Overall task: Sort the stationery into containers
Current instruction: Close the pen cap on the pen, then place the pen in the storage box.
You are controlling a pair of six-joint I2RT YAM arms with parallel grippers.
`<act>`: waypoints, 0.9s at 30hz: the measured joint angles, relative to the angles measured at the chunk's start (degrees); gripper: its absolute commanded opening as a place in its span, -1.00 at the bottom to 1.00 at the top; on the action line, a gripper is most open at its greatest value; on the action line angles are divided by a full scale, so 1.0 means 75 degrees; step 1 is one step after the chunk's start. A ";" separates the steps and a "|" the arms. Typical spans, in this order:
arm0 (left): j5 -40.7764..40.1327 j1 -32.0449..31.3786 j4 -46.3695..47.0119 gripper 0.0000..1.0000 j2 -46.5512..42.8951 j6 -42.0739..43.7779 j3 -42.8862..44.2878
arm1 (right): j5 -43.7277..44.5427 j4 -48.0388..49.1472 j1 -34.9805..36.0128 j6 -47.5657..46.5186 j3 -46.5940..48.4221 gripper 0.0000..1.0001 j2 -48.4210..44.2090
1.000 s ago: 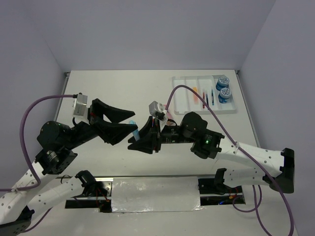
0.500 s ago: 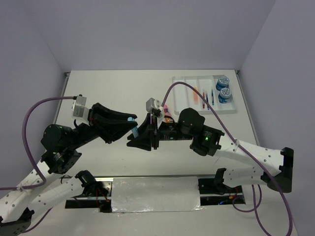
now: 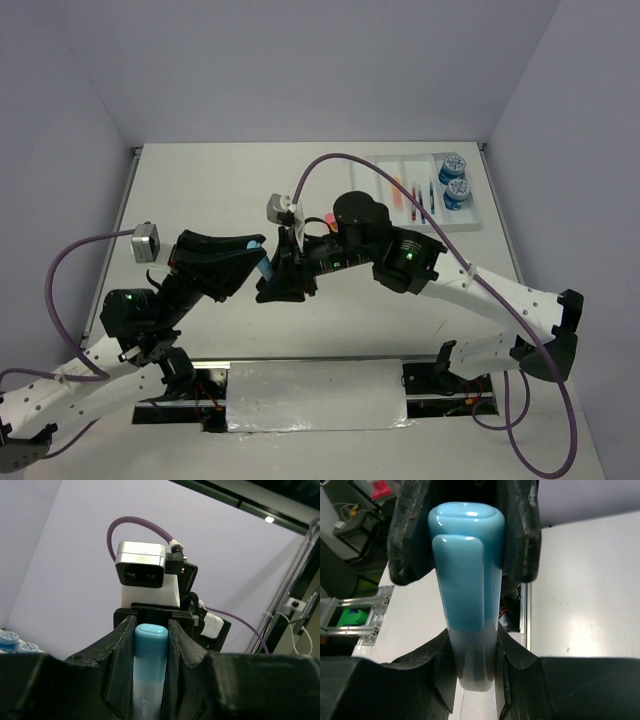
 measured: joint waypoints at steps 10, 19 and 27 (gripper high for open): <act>-0.3299 -0.1058 -0.5400 0.99 0.0321 0.0157 0.2535 | 0.1443 0.1405 -0.0621 0.0274 -0.1813 -1.00 -0.0490; -0.7659 -0.1078 -1.0844 0.99 0.2090 -0.0871 0.6234 | 0.3465 -0.0181 -0.3331 0.0787 -0.2897 -1.00 -0.0303; -0.6700 -0.1078 -1.1319 0.99 0.1772 0.0216 0.3407 | 0.4602 -0.2136 -0.5776 0.0312 0.0323 -1.00 0.3375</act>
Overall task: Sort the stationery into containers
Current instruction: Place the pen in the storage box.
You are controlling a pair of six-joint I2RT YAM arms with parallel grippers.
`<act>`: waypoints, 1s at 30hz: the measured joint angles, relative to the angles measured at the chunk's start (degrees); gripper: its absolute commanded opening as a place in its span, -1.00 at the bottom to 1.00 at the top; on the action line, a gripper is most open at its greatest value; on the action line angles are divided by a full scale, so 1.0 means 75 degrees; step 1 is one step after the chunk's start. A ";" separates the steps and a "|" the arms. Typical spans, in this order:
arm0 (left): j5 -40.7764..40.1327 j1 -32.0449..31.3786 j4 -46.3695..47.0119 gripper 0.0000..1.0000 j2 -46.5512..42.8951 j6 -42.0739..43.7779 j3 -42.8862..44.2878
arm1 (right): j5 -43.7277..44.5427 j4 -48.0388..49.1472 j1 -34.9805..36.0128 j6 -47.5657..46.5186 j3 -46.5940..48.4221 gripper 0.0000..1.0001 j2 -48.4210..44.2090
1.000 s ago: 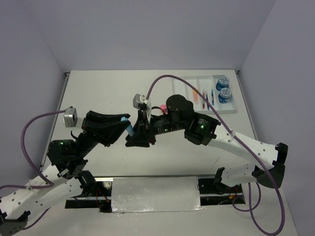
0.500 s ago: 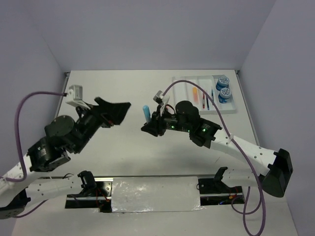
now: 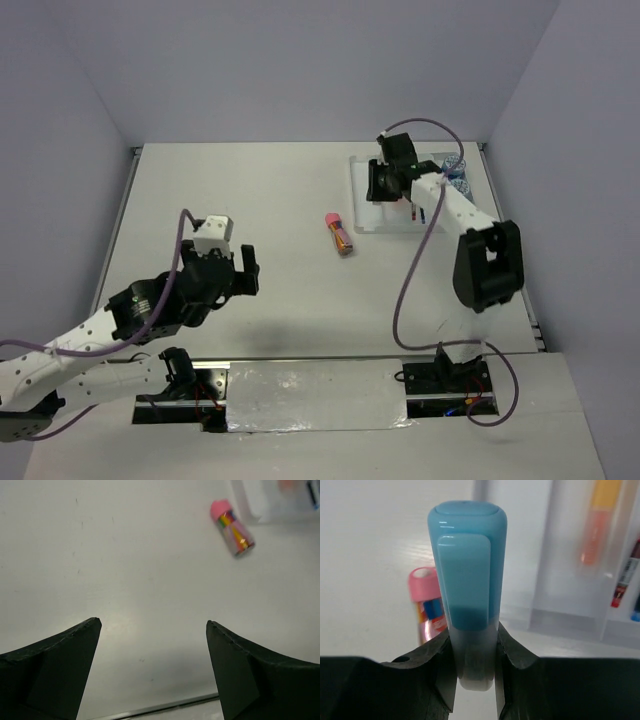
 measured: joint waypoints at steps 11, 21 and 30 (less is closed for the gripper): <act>0.0889 -0.0009 -0.0137 0.99 -0.0615 0.0367 -0.0586 | 0.0128 -0.1355 -0.1276 -0.0638 0.2398 -0.87 0.2975; 0.1265 -0.0023 -0.0090 0.99 -0.0414 0.0391 -0.0615 | -0.0058 -0.1504 -0.1393 -0.0965 0.2693 0.00 0.3144; 0.1288 -0.0023 -0.0082 0.99 -0.0819 0.0364 -0.0635 | -0.0073 -0.1702 -0.1381 -0.0991 0.2710 1.00 0.3072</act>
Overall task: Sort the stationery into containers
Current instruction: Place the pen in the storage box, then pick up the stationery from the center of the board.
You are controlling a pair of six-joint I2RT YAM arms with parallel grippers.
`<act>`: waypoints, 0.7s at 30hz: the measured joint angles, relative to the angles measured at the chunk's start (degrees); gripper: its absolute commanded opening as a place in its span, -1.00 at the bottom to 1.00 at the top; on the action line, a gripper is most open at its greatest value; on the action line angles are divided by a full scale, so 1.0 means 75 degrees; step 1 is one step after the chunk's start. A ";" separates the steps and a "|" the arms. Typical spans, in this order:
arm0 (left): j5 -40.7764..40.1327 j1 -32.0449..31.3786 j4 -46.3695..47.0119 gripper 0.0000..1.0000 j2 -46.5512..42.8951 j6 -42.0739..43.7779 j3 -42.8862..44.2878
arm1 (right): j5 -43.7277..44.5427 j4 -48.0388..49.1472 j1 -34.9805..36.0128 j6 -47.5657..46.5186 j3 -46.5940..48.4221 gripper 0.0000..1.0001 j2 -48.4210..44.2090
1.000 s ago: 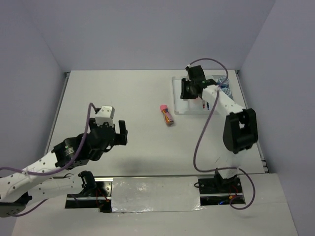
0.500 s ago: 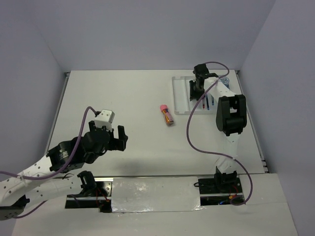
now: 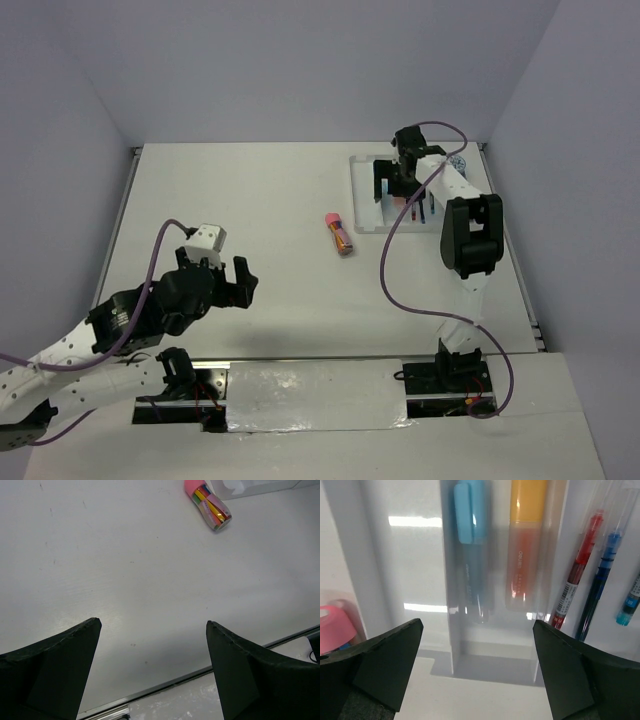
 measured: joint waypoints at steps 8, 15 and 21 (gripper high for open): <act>-0.1113 0.0055 -0.0982 0.99 0.0428 -0.0702 0.0393 | 0.0221 0.0318 0.1571 0.0015 -0.1139 0.99 -0.2098; -0.1690 0.0775 -0.1772 0.99 0.1918 -0.1163 0.0667 | 0.0539 0.0551 0.3590 0.0061 -0.0991 0.93 -0.1641; -0.1577 0.1434 -0.1542 0.99 0.1463 -0.0813 0.0495 | 0.1105 0.0195 0.3544 0.0335 -0.0997 0.89 -0.0562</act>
